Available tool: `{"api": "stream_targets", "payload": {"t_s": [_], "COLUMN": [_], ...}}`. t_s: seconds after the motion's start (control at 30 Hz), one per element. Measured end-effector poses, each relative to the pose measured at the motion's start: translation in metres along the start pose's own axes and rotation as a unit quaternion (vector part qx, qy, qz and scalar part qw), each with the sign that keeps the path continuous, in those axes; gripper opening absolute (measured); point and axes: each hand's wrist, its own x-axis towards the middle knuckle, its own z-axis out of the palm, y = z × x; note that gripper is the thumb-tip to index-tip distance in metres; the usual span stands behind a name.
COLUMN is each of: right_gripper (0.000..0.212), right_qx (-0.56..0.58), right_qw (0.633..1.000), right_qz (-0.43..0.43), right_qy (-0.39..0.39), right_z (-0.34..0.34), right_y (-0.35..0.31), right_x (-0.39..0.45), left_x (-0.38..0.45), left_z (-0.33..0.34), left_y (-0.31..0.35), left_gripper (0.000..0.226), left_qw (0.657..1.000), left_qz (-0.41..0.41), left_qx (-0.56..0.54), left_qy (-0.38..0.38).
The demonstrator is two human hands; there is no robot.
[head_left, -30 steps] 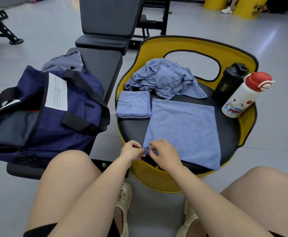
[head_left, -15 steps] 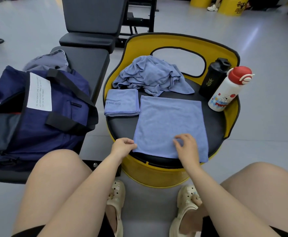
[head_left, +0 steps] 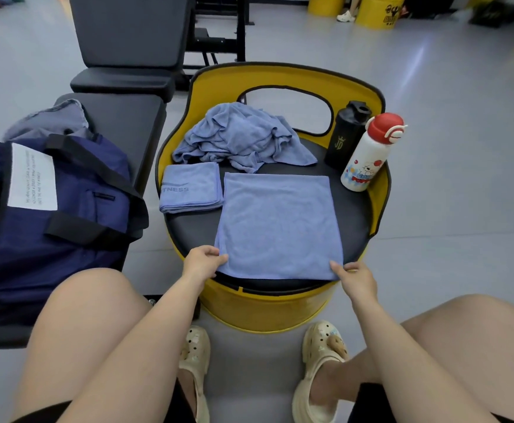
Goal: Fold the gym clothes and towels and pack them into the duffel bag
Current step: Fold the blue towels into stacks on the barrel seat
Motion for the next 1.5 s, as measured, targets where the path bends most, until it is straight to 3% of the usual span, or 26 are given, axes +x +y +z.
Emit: {"api": "stream_targets", "payload": {"t_s": [0.07,0.2,0.3,0.43,0.57,0.67,0.83,0.97,1.17,1.5], "right_gripper": [0.031,0.023,0.013,0.019,0.002,0.007,0.018,0.023,0.017,0.016], "right_qx": [0.022,0.095,0.14,0.192,0.274,0.327,0.264,0.254,0.286,0.23], "right_qw": [1.0,0.994,0.99,0.979,0.959,0.942,0.96,0.961,0.954,0.969], "right_qz": [0.014,0.032,0.017,0.047,-0.006,-0.036,0.046,0.081,0.076,0.08], "right_qy": [-0.012,-0.031,-0.026,-0.051,-0.072,-0.061,-0.083,-0.08,-0.058,-0.043], "right_z": [-0.001,-0.007,-0.012,-0.016,-0.022,-0.025,-0.013,-0.008,-0.015,-0.009], "right_y": [0.004,-0.005,-0.026,-0.059,-0.102,-0.109,-0.058,-0.026,-0.023,0.003], "right_x": [0.004,0.003,0.008,0.023,0.03,0.033,0.024,0.014,0.011,0.01], "left_x": [0.0,-0.002,0.005,0.014,0.019,0.018,0.018,0.009,0.005,0.003], "left_z": [0.001,0.003,0.003,0.0,-0.002,-0.003,0.004,0.009,0.003,0.002], "left_y": [0.002,0.015,0.034,0.066,0.097,0.103,0.045,0.012,0.009,-0.008], "left_gripper": [0.035,0.005,0.008,0.008,0.004,0.015,0.007,0.004,0.008,0.007], "left_qw": [1.0,0.996,0.986,0.979,0.969,0.958,0.985,0.986,0.982,0.995], "left_qz": [0.002,-0.023,-0.039,-0.031,0.053,0.091,-0.011,-0.061,-0.027,-0.015], "left_qx": [-0.001,-0.075,-0.15,-0.192,-0.236,-0.27,-0.174,-0.156,-0.179,-0.082], "left_qy": [-0.001,-0.03,-0.058,-0.055,-0.05,-0.026,0.0,0.015,0.058,0.063]}}
